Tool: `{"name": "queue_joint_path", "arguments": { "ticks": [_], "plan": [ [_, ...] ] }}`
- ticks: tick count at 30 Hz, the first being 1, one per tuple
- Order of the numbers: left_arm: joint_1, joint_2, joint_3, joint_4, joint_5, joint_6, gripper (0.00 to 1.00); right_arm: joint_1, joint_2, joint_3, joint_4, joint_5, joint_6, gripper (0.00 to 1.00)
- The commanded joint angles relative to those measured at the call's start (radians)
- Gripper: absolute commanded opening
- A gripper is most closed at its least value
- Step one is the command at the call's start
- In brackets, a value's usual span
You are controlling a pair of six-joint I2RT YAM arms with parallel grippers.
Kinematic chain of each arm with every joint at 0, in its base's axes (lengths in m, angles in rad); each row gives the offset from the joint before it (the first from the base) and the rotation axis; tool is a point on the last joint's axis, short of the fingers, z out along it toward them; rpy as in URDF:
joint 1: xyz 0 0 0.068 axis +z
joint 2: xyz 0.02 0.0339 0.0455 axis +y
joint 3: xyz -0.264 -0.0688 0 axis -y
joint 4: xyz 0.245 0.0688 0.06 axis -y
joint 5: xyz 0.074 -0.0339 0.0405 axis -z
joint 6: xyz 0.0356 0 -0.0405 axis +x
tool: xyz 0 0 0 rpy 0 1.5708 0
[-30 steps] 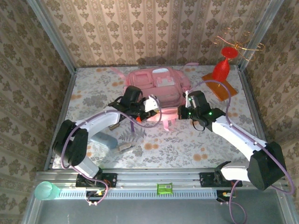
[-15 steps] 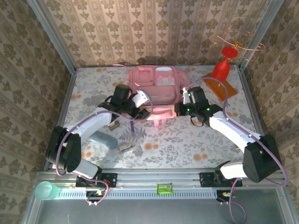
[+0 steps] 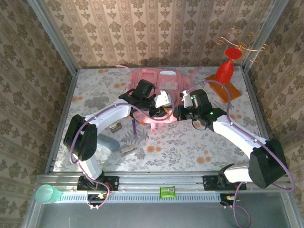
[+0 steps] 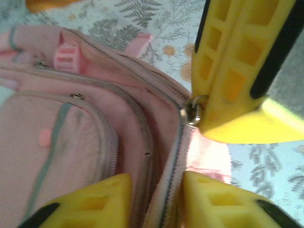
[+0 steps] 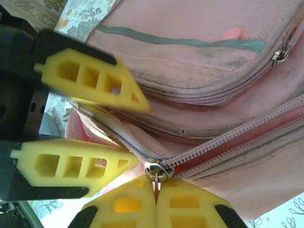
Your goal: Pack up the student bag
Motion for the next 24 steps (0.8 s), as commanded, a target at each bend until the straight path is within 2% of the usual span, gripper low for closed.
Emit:
{"name": "queue_joint_path", "arguments": {
  "ticks": [1,2,3,7,9,13,17,24],
  "plan": [
    [0.029,-0.001,0.015,-0.081,0.036,0.051,0.09,-0.004,-0.075,0.012,0.023,-0.014,-0.017,0.00],
    [0.045,-0.014,0.001,-0.079,0.053,0.053,0.02,-0.013,-0.078,0.013,-0.007,0.021,-0.023,0.00],
    [0.065,-0.033,-0.021,-0.071,0.071,0.053,0.00,-0.031,-0.077,0.018,-0.063,0.085,-0.024,0.00],
    [0.131,-0.130,-0.136,-0.010,0.200,0.081,0.00,-0.069,-0.043,0.049,-0.244,0.445,-0.064,0.00],
    [0.157,-0.167,-0.188,0.037,0.244,0.081,0.00,-0.080,-0.008,0.060,-0.262,0.565,-0.087,0.00],
    [0.194,-0.203,-0.231,0.094,0.319,0.083,0.00,-0.123,0.056,0.089,-0.225,0.610,-0.091,0.00],
    [0.223,-0.224,-0.271,0.170,0.382,0.059,0.00,-0.207,0.184,0.141,-0.175,0.624,-0.086,0.00],
    [0.210,-0.197,-0.270,0.230,0.412,0.020,0.00,-0.298,0.384,0.264,-0.125,0.545,-0.087,0.00]
  ]
}}
